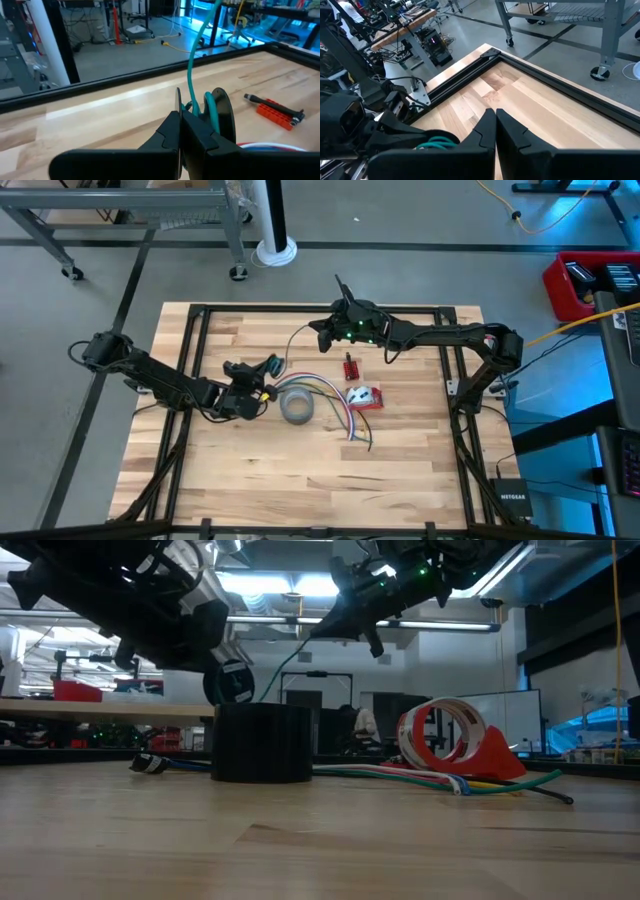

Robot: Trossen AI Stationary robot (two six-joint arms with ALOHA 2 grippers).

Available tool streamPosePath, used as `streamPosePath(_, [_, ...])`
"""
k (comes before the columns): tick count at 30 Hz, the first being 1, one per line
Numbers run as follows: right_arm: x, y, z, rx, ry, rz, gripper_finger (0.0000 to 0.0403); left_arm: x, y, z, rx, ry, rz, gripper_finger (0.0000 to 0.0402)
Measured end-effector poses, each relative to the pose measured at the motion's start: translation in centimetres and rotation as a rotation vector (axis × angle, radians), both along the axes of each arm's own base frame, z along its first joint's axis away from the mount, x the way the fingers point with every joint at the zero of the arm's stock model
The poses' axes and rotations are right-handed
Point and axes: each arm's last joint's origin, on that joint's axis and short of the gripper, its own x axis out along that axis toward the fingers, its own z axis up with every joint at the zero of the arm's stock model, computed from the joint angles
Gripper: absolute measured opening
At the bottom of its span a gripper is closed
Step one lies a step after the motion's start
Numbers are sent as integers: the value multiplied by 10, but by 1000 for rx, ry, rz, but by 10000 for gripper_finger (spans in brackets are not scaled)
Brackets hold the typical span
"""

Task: Coil cords
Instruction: Coil the green wire onto the black spool

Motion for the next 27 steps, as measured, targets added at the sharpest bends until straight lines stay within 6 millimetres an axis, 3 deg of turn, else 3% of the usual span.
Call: streamPosePath(27, [-5,-14,0,2,-2,-33,3,0,-11,-3,-90,10,-122,0])
